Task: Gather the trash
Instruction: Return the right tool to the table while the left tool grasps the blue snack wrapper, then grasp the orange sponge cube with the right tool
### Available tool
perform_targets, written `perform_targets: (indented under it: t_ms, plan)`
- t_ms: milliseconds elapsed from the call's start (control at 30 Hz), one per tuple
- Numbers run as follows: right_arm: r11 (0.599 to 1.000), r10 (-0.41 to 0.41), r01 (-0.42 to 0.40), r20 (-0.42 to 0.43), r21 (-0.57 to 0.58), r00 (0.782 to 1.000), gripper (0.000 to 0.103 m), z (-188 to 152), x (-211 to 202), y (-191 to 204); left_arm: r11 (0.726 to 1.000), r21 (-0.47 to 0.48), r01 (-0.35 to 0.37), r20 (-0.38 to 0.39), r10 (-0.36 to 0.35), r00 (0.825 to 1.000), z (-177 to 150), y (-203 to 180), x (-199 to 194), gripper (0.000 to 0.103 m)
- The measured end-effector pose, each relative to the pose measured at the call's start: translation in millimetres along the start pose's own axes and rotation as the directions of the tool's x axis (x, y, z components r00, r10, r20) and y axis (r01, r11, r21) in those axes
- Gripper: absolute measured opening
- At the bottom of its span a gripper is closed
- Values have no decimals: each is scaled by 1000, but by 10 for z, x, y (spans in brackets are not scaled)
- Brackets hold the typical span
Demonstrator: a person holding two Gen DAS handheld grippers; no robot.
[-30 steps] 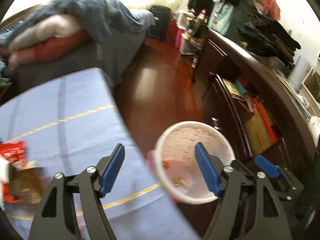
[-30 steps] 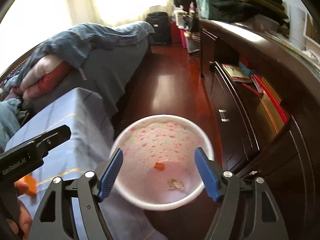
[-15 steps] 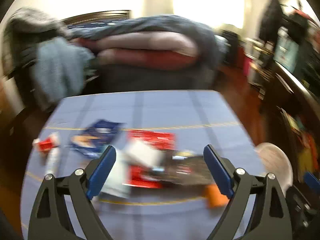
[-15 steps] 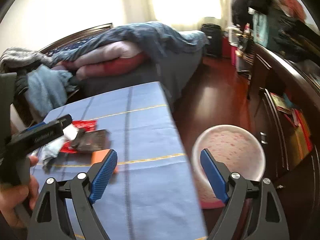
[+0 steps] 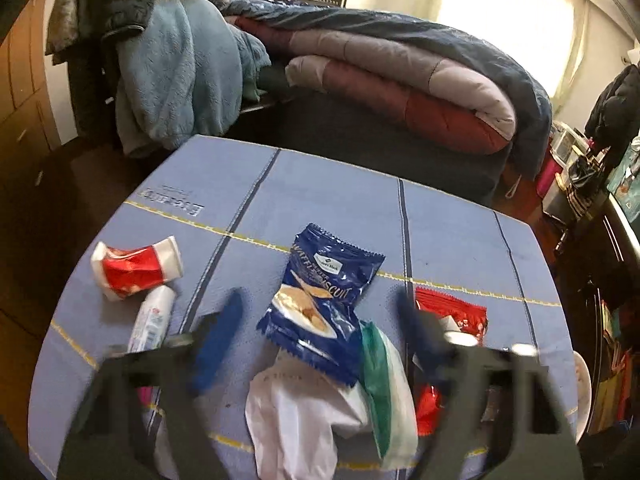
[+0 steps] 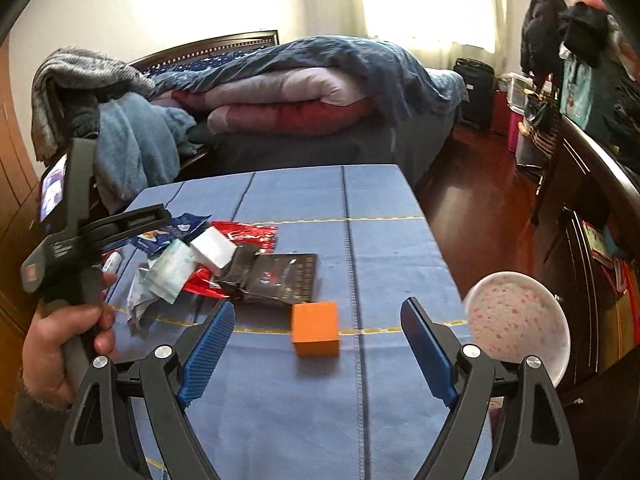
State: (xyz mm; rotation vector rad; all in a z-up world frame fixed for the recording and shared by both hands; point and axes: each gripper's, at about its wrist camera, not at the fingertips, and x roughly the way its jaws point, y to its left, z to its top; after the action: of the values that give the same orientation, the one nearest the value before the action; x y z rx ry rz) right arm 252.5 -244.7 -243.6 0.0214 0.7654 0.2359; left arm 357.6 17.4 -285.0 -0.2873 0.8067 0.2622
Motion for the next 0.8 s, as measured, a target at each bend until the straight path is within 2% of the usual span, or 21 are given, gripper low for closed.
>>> perform_targets:
  t_ms: [33,67,100,267,467,800]
  plan:
    - [1000,1,-1,-3,-3,1000,85,4,10,23,1000,0,8,-4,-8,1000,5,14,23,38]
    - [1000,2,-2,-6,-6,1000,85,9,22,49,1000,-4,29,-4,-29,1000,0,39,37,29]
    - [1000,3,-3,-7,-9,1000,85,15,37,79,999,-9,44,-5,-45,999,-7,39,50,15]
    - [1000,-1,1,-11,-6,1000,85,23,75,119,986,-35,162,53,-160,986,-36,160,-43,8]
    - [1000,-4,4,-23,20,1000,85,19,137,101,956,-57,289,111,-281,953,-7,286,-271,8]
    - [1000,-26,26,-26,13,999,85,-8,215,128,925,-22,380,158,-372,915,-62,347,-630,8]
